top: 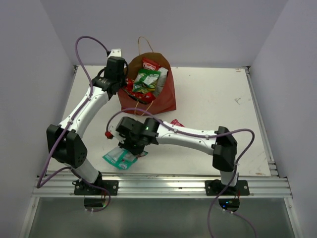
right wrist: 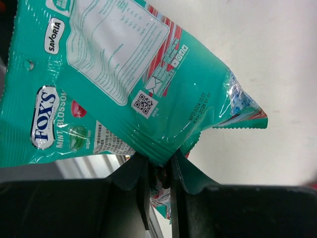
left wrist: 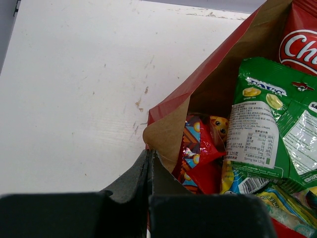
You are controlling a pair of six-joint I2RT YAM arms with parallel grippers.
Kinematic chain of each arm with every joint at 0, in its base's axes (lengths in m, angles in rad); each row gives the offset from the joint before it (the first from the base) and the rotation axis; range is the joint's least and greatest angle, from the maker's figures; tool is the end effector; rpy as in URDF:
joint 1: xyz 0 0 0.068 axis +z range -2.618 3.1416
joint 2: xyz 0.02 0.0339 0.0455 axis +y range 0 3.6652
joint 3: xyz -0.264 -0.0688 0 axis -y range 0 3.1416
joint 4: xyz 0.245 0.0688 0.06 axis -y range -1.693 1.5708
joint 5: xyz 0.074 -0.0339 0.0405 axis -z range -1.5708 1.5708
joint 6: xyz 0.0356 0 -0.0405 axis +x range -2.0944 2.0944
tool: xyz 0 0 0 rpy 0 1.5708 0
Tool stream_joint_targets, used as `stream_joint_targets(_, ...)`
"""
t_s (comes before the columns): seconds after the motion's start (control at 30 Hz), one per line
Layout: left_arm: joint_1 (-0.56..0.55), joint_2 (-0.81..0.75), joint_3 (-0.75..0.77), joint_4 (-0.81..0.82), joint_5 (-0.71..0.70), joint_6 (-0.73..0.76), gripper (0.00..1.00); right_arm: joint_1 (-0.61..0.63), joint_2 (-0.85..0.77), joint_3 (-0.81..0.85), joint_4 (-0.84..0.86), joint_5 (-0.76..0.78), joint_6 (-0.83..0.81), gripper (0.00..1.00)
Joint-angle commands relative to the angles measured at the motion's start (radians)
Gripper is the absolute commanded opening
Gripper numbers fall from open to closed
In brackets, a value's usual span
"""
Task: Place the snacks into the paper bag
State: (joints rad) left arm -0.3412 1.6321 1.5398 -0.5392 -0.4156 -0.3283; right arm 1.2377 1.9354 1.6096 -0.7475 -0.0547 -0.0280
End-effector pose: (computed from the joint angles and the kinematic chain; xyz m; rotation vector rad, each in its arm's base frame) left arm 0.3551 -0.1108 0.3513 -0.2142 2.1314 0.0690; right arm 0.1347 0.3954 0.2423 -1.6281 2.1876 0.4552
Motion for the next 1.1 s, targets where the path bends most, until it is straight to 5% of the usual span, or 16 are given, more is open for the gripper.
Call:
stream_joint_targets(0.0, 0.004, 0.002, -0.004, 0.005, -0.002, 0.018, 0.00, -0.021, -0.167, 0.427, -0.270, 0.051, -0.013, 0.00)
stream_joint_targets(0.03, 0.004, 0.005, -0.003, 0.010, 0.003, 0.018, 0.00, -0.027, -0.156, 0.590, -0.317, 0.082, -0.016, 0.00)
stream_joint_targets(0.13, 0.002, 0.008, 0.006, 0.013, 0.006, 0.021, 0.00, -0.040, -0.154, 0.722, -0.389, 0.263, -0.050, 0.00)
stream_joint_targets(0.3, 0.004, 0.005, 0.032, 0.013, -0.003, 0.038, 0.00, -0.196, -0.182, 0.661, -0.256, 0.516, -0.173, 0.00)
stream_joint_targets(0.5, 0.004, 0.002, 0.040, 0.015, 0.020, 0.031, 0.00, -0.401, -0.155, 0.544, 0.103, 0.480, -0.266, 0.00)
stream_joint_targets(0.77, 0.004, 0.006, 0.059, 0.012, 0.031, 0.026, 0.00, -0.478, 0.088, 0.723, 0.191, 0.366, -0.250, 0.00)
stream_joint_targets(0.97, 0.004, 0.000, 0.054, 0.015, 0.023, 0.029, 0.00, -0.480, 0.109, 0.586, 0.185, 0.410, -0.257, 0.01)
stream_joint_targets(1.07, 0.004, 0.000, 0.054, 0.018, 0.018, 0.031, 0.00, -0.480, 0.059, 0.530, 0.186, 0.450, -0.253, 0.63)
